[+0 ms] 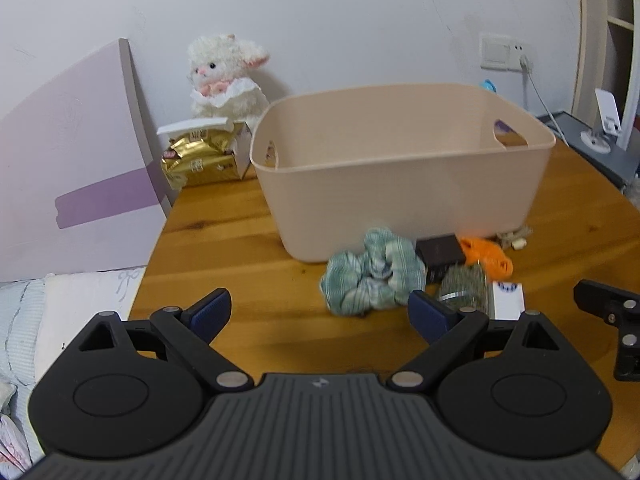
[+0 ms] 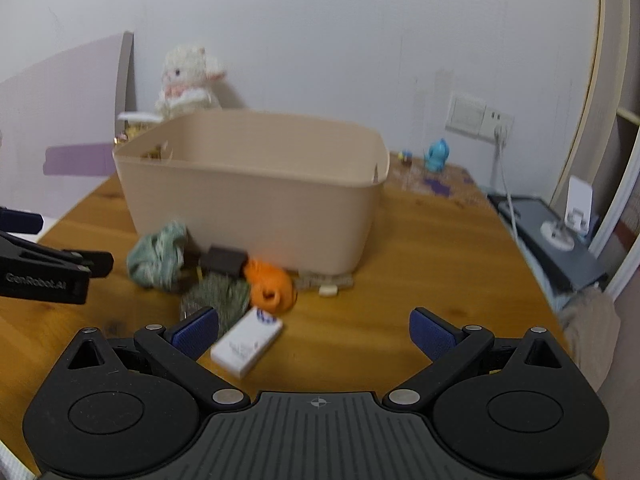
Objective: Organize objects
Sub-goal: 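Grasp the green scrunchie with the left tool while the right tool grasps the white box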
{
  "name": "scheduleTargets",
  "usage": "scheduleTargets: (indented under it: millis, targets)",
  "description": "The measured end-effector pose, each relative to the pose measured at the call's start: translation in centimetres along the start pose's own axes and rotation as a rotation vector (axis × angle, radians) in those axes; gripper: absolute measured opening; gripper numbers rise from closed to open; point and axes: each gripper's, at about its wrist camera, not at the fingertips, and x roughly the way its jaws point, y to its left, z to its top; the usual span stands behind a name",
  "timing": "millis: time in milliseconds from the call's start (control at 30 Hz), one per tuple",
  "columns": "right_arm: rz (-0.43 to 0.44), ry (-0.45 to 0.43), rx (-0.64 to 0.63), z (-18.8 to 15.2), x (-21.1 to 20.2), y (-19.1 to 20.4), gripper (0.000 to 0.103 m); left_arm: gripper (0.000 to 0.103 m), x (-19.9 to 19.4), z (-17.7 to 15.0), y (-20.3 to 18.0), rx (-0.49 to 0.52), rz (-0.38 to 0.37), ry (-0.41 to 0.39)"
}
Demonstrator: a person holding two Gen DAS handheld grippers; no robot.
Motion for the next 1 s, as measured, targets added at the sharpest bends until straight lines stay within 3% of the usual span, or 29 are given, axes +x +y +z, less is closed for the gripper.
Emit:
scheduleTargets:
  millis: [533, 1000]
  targets:
    - [0.054, 0.145, 0.023, -2.1, 6.9, 1.1, 0.103, 0.096, 6.3, -1.8, -0.1, 0.048, -0.070, 0.057]
    - [0.068, 0.180, 0.039, -1.5, 9.5, 0.9, 0.103, 0.095, 10.6, -0.9, -2.1, 0.107, -0.129, 0.001]
